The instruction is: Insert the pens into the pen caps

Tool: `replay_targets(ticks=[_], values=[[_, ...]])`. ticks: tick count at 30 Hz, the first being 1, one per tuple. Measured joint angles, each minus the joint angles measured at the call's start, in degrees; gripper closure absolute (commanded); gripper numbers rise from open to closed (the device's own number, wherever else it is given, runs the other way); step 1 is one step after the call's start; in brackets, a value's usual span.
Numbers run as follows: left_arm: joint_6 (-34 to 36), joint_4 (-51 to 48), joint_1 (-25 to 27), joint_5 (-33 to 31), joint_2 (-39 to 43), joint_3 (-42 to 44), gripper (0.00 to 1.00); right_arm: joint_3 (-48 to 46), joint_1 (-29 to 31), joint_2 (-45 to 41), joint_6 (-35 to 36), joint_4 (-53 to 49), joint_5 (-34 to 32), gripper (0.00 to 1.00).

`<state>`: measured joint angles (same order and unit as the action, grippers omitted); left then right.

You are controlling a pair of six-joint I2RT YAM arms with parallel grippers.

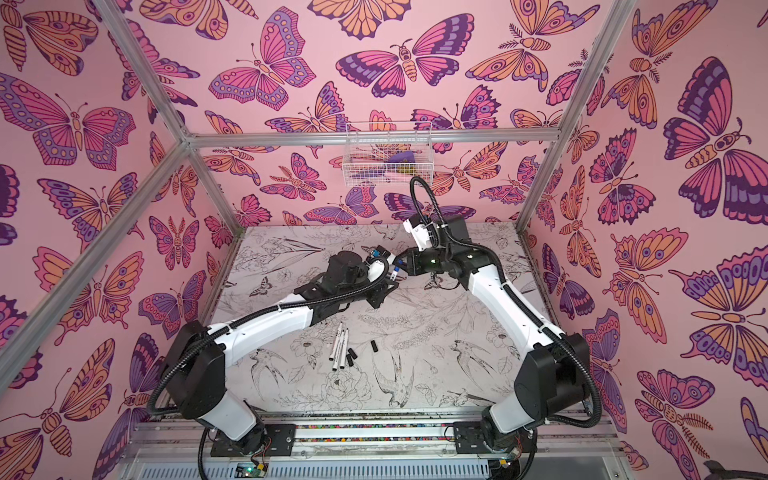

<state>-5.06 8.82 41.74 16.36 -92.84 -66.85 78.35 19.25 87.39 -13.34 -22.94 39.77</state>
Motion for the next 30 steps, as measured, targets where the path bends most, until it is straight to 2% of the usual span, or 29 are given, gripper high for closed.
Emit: replay_targets(ticks=[3,6,10,17,18,21,24,27,30], values=[[-2.95,12.22,0.07,1.73,0.96,4.87,1.0,-2.32,-2.58,-1.9,-3.58,5.07,6.78,1.0],[-6.1,19.52,0.24,3.32,3.48,10.12,1.0,-4.5,-3.32,-2.93,-6.67,7.8,11.67,1.0],[-9.57,23.69,0.39,4.22,6.19,15.17,1.0,-5.97,-3.3,-2.8,-9.31,8.5,15.69,0.99],[-11.63,25.4,1.6,3.96,8.17,19.06,1.0,-6.73,-3.17,-2.67,-11.63,6.56,18.47,0.95],[-11.91,25.9,1.66,3.93,8.2,19.56,1.0,-6.73,-3.13,-2.54,-12.0,6.25,18.53,0.89],[-12.15,28.09,1.75,3.85,8.2,21.4,1.0,-6.73,-2.91,-1.99,-13.38,4.9,18.86,0.61],[-12.15,31.63,1.73,3.58,8.24,23.28,1.0,-6.95,-3.08,-1.62,-15.32,4.24,18.36,0.43],[-13.03,35.54,1.51,2.89,8.0,25.55,1.0,-7.76,-3.61,-1.7,-17.59,5.27,18.14,0.33],[-15.56,39.87,0.17,0.46,7.08,28.98,1.0,-9.92,-5.73,-2.43,-20.15,7.67,17.16,0.31]])
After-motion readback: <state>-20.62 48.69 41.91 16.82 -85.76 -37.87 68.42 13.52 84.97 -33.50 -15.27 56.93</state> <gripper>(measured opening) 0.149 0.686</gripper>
